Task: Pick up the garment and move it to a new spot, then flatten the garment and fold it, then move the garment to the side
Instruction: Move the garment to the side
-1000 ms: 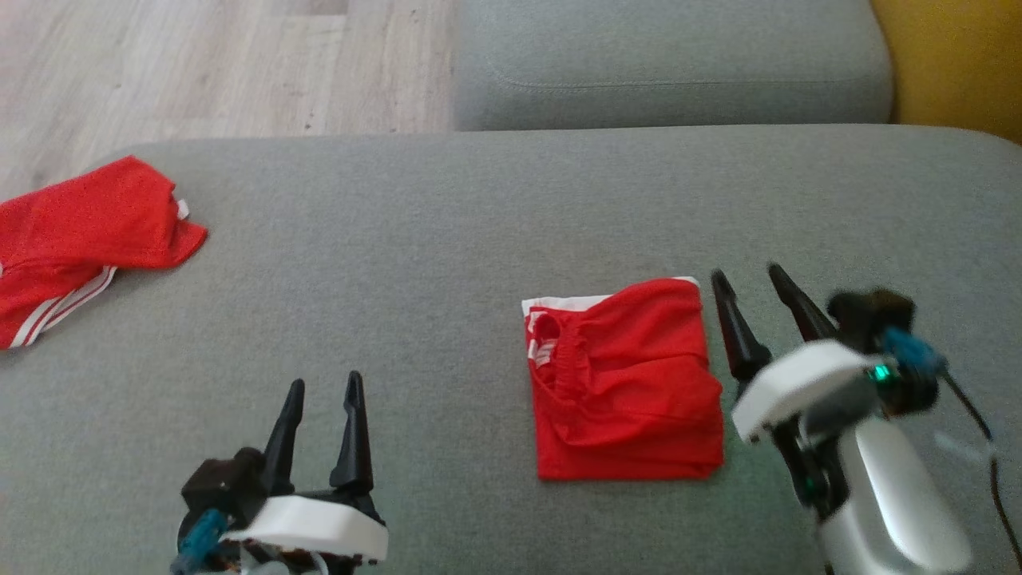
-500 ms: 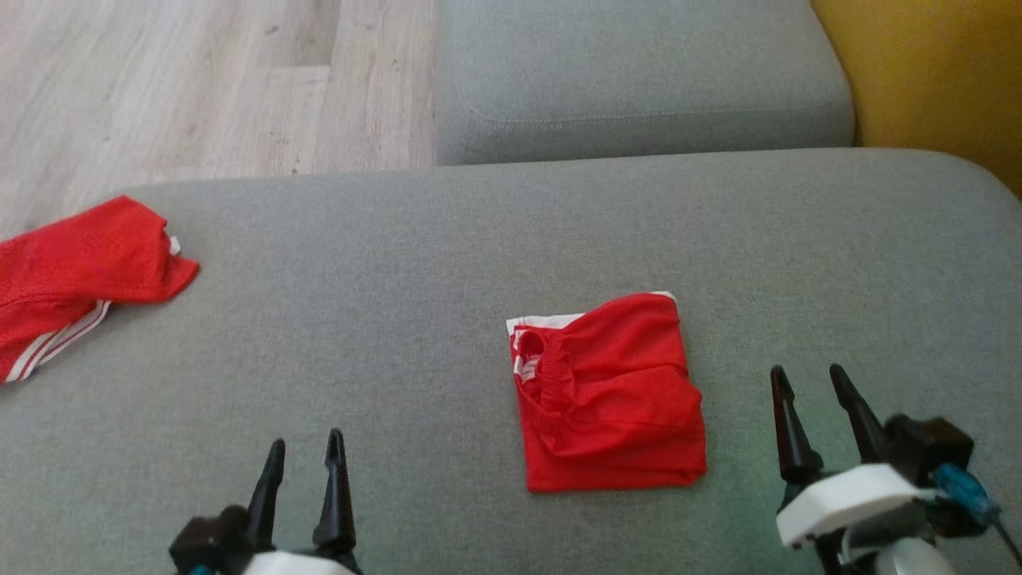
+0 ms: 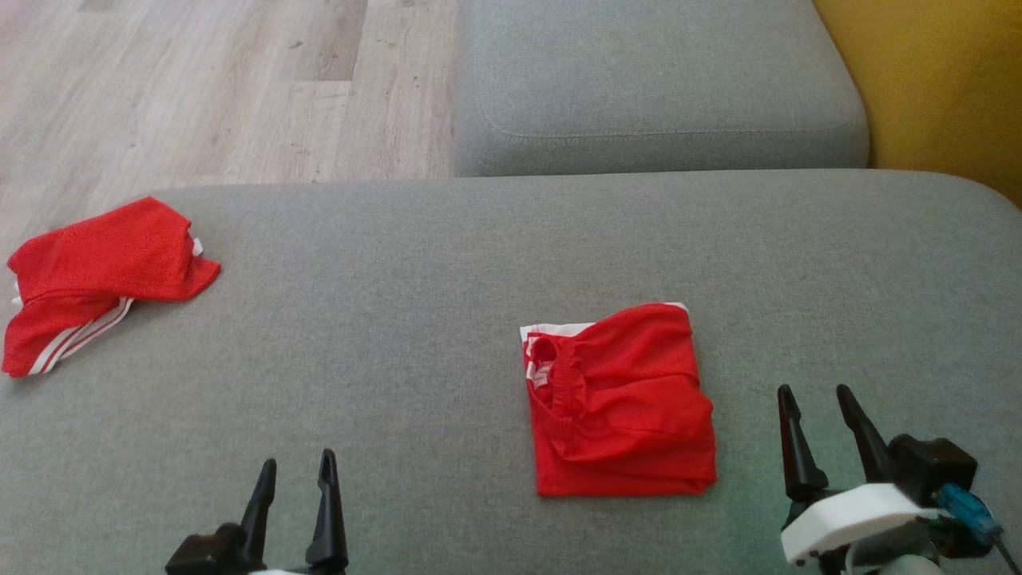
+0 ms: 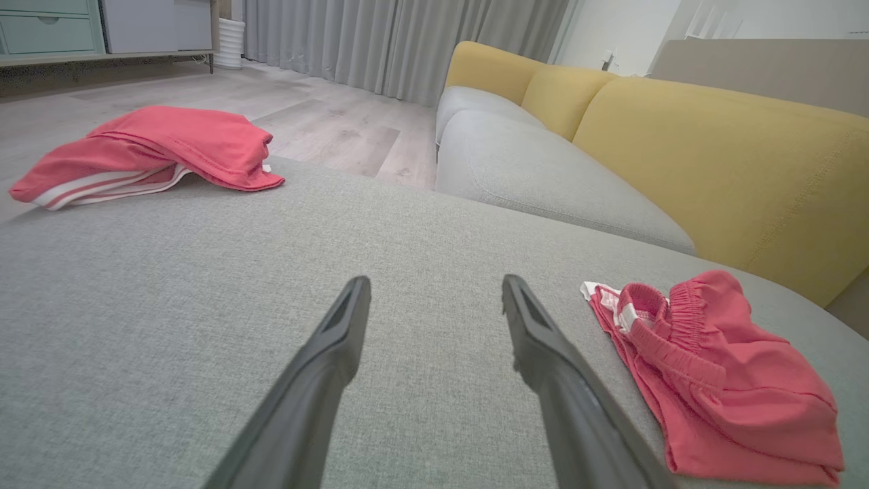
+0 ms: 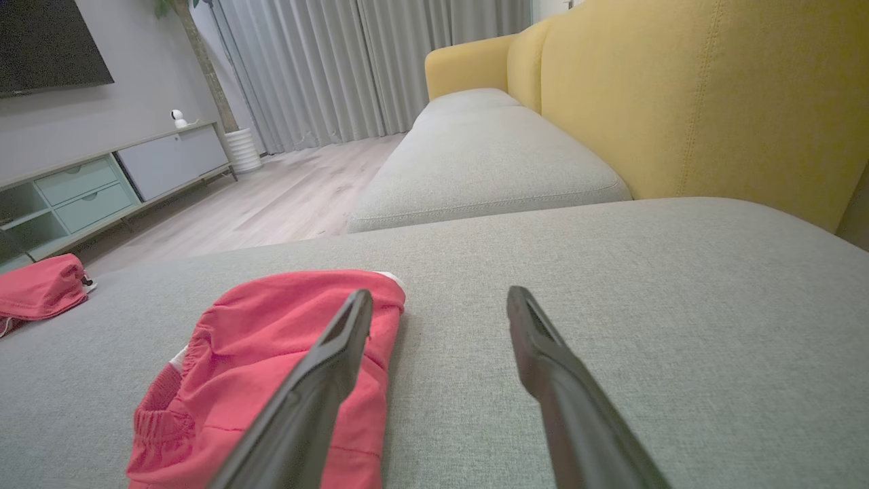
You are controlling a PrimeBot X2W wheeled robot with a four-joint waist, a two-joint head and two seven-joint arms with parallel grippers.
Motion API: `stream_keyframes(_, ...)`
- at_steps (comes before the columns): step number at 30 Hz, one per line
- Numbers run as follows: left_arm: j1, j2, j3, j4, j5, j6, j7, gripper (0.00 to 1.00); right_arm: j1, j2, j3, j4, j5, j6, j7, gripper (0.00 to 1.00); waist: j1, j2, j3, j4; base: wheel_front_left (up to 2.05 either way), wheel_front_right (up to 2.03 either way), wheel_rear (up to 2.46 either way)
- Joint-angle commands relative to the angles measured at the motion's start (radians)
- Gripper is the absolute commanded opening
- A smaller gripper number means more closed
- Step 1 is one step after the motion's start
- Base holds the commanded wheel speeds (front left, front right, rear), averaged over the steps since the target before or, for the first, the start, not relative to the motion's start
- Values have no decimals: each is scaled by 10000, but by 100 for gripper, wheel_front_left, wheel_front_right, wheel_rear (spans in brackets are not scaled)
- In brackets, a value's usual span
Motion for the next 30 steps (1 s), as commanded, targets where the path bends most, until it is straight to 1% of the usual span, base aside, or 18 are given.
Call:
stream_keyframes(1, -346, 156, 342, -272, 81, 40, -97, 100, -306, -51, 211, -255, -32, 67, -106, 100, 1, -1, -15, 13, 0, 0, 0)
stream_keyframes(9, -326, 159, 263, -273, 72, 49, -72, 100, -291, -51, 217, -142, -154, 67, -16, 100, 1, -1, -61, 41, 0, 0, 0)
stream_keyframes(13, -362, 153, 208, -251, 74, 33, -55, 100, -592, -51, 70, -173, -598, 67, 343, 100, 1, -1, -24, 104, 0, 0, 0)
stream_keyframes(17, -443, 121, 126, -211, 94, 13, -19, 100, -1251, -51, -143, -175, -971, 67, 1092, 100, 1, -1, 87, 275, 0, 0, 0)
stream_keyframes(22, -582, 25, -11, -80, 152, -36, -1, 100, -2188, -51, -343, 127, -1267, 67, 2262, 100, 1, -1, 379, 726, 0, 0, 0)
stream_keyframes(26, -687, -64, -73, 55, 167, -98, -12, 100, -2652, -51, -454, 697, -1488, 67, 3161, 100, 1, -1, 642, 1207, 0, 0, 0)
stream_keyframes(30, -741, -142, -109, 134, 199, -105, -28, 100, -2735, -51, -490, 1409, -1425, 67, 3862, 100, 1, -1, 878, 1670, 0, 0, 0)
